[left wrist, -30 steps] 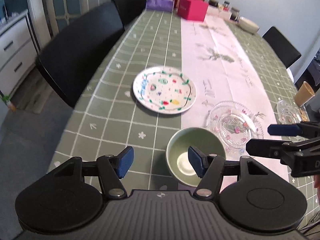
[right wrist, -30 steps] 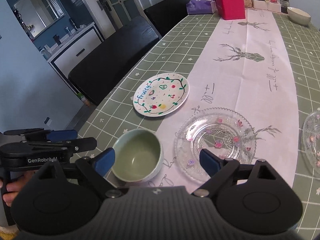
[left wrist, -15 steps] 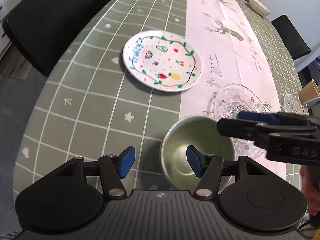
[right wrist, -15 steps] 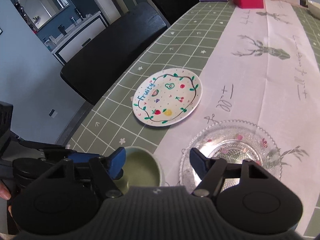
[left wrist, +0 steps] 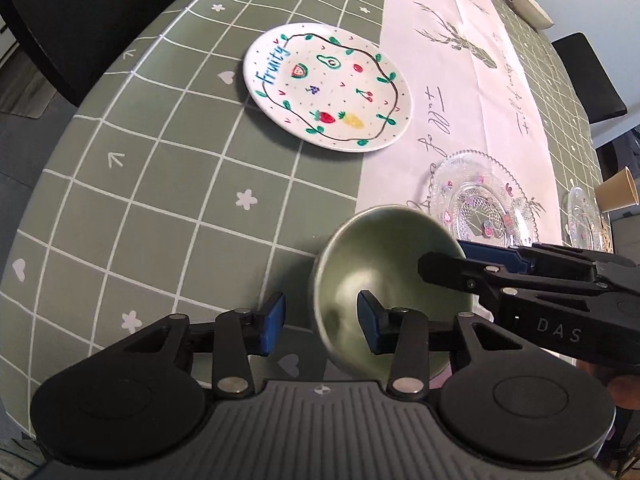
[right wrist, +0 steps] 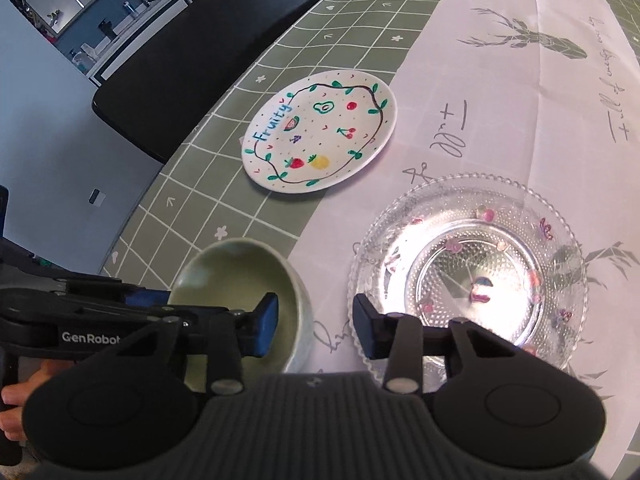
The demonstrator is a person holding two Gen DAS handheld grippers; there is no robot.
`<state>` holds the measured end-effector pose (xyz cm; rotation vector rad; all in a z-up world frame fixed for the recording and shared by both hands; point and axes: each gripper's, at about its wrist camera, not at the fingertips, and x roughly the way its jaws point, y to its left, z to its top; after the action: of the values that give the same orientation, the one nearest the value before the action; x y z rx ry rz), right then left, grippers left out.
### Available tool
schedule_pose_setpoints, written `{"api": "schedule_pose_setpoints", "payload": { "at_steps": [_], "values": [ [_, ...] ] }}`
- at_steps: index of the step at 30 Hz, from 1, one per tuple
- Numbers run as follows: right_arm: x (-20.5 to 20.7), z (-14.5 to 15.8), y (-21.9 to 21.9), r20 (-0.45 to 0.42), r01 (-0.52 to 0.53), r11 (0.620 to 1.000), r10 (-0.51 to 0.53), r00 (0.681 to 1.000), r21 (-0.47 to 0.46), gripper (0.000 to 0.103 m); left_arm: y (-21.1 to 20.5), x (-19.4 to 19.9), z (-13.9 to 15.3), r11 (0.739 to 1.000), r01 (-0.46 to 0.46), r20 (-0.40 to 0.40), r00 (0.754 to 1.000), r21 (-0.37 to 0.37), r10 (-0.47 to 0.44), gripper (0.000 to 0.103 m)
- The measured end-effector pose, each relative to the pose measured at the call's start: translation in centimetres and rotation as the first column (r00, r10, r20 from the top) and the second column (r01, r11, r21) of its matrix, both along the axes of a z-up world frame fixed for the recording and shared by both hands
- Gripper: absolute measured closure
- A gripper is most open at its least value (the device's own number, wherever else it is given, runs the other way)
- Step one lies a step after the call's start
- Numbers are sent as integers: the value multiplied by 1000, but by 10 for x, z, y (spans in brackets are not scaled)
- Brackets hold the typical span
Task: Organize plates and bowls
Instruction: 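Lift and tilt the pale green bowl with both grippers, then carry the pale green bowl with both grippers over the blue steel bowl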
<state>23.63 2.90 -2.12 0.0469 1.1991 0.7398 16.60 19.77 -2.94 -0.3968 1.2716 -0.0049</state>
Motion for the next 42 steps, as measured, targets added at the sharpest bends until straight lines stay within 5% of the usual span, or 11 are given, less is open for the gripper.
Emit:
{"api": "schedule_pose_setpoints", "payload": {
  "at_steps": [2,10,26,32,42],
  "values": [
    [-1,2,0,8,-25,1000,24,1000,17,85,-3,-1,1,1000,11,9,1000,8,-11,63],
    [-8,0,9,29,-71,997,72,997,-17,89,-5,-1,-6,1000,6,-31,1000,4,-6,88],
    [-10,9,8,39,-56,998,56,998,-1,96,-13,-7,11,994,45,22,999,103,-47,91],
    [-10,18,3,41,-33,999,33,999,5,95,-9,-7,15,999,29,15,999,44,-30,91],
    [-3,16,-6,-27,36,999,-35,999,37,94,-21,-10,22,993,70,40,996,94,-74,91]
  ]
}}
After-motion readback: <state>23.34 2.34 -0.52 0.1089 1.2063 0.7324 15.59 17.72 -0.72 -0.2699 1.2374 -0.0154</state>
